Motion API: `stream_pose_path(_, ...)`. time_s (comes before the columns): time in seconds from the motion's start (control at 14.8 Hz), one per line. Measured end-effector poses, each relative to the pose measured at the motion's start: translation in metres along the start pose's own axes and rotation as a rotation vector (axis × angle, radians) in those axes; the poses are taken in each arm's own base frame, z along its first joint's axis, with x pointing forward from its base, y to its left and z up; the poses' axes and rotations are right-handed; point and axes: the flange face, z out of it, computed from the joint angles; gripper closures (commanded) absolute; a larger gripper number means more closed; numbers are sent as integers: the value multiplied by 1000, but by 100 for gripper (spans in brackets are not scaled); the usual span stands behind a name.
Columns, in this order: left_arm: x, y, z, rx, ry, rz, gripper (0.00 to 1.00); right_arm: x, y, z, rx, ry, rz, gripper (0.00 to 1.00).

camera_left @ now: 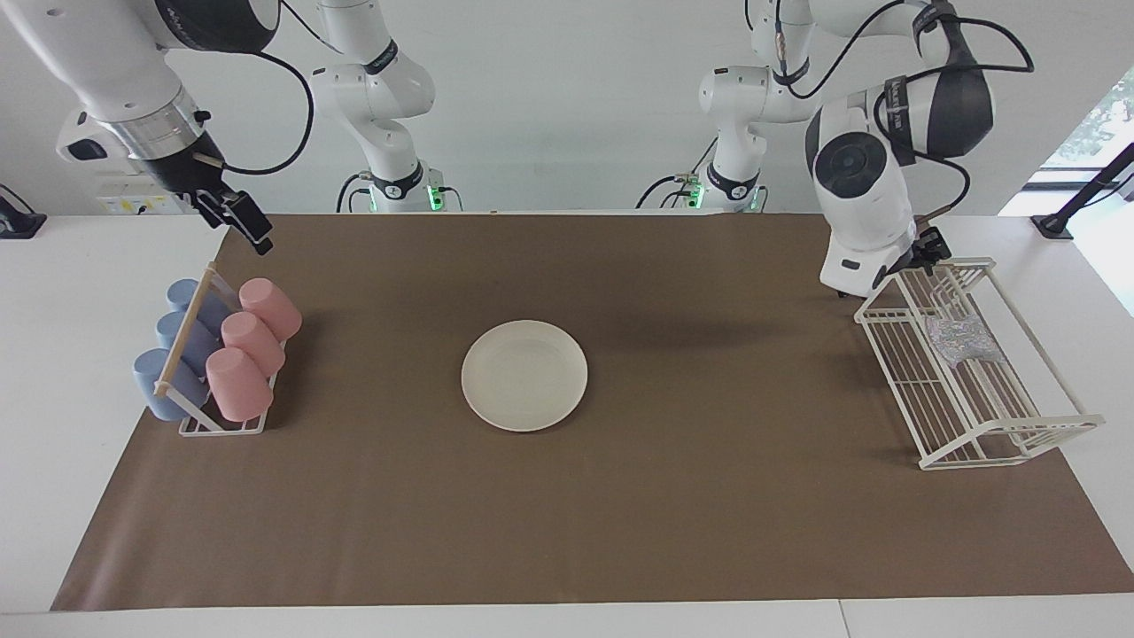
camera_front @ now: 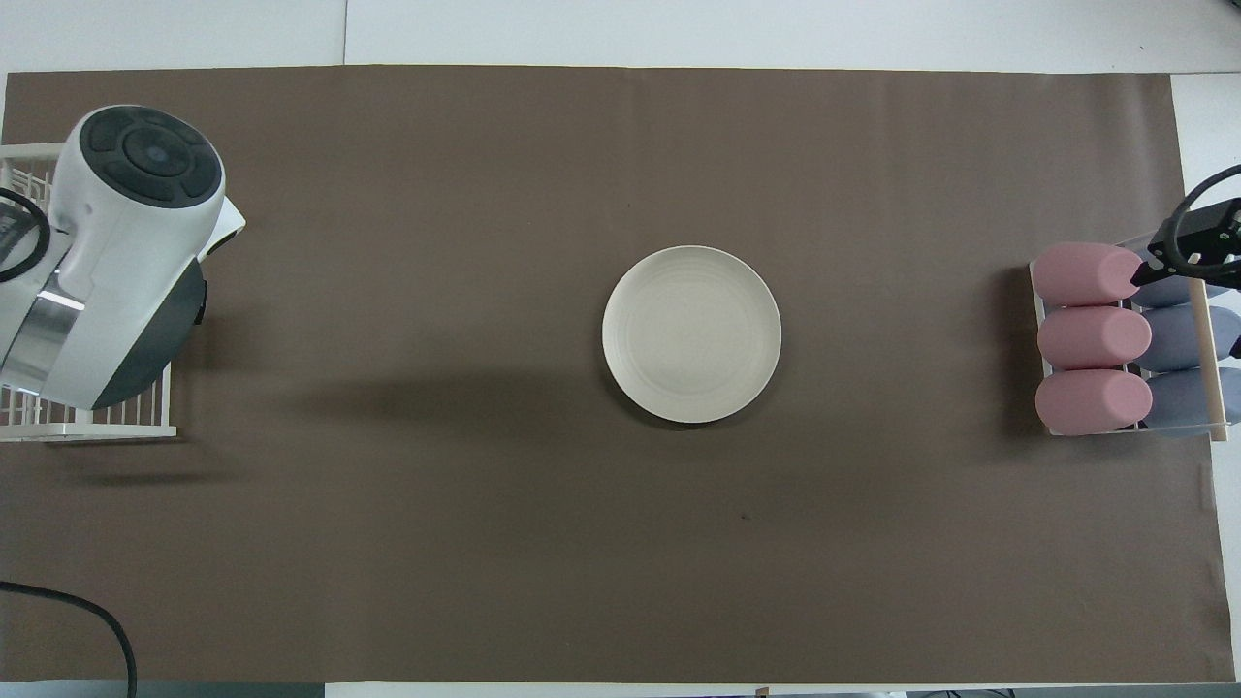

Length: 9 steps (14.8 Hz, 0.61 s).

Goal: Wipe plate with sponge

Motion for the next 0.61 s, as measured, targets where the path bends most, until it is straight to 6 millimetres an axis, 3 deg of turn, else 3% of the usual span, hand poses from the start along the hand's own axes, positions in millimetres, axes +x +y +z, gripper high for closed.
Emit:
stream_pose_path(0.34, 21, 14, 26, 96, 10, 25, 0, -8, -8, 3, -3, -1, 386, 0)
stream_pose_path(0.61, 34, 27, 41, 148, 30, 53, 0, -6, -10, 5, 18, 11, 552, 0)
